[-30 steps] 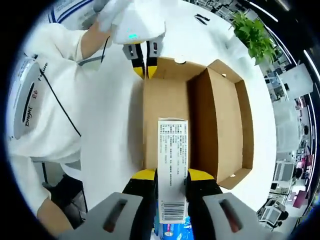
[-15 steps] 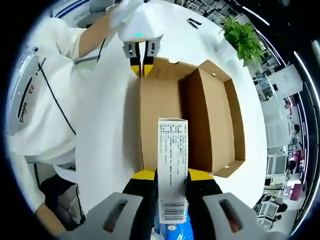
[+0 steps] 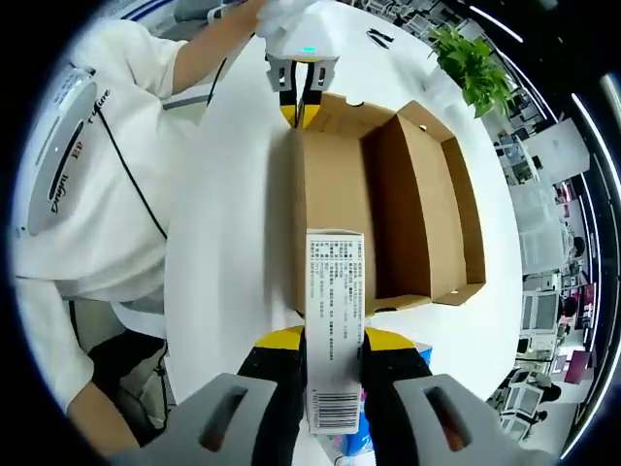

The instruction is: Operate the shoe box by opening the lid, removing the specified soft item, and placing it in the target area until the item is outside and the box remains undamaged.

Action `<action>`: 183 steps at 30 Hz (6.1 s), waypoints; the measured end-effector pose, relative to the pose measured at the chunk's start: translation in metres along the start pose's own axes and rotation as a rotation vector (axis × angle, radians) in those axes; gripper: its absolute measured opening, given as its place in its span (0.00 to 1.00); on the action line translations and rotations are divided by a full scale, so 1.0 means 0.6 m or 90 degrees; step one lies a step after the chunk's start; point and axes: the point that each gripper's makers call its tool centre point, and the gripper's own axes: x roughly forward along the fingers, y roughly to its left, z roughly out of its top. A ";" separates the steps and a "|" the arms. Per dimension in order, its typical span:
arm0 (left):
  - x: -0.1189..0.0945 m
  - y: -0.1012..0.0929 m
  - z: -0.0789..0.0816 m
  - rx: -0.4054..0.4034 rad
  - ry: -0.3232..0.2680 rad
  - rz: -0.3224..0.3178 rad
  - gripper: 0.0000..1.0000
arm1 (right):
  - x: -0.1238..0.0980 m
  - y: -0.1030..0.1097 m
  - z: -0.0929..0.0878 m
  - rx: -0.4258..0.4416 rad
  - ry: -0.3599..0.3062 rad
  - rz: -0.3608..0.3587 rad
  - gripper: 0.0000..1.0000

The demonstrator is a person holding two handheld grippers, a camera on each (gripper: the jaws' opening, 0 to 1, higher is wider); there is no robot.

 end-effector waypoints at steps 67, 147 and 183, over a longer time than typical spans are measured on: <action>-0.001 -0.001 0.000 0.076 -0.019 0.010 0.06 | 0.088 0.114 -0.212 0.033 0.095 0.125 0.20; 0.001 -0.001 0.001 0.064 -0.017 0.002 0.05 | 0.079 0.084 -0.195 -0.001 0.070 0.039 0.19; -0.001 0.000 0.000 0.067 -0.016 0.011 0.06 | 0.087 0.081 -0.204 -0.072 -0.018 -0.194 0.22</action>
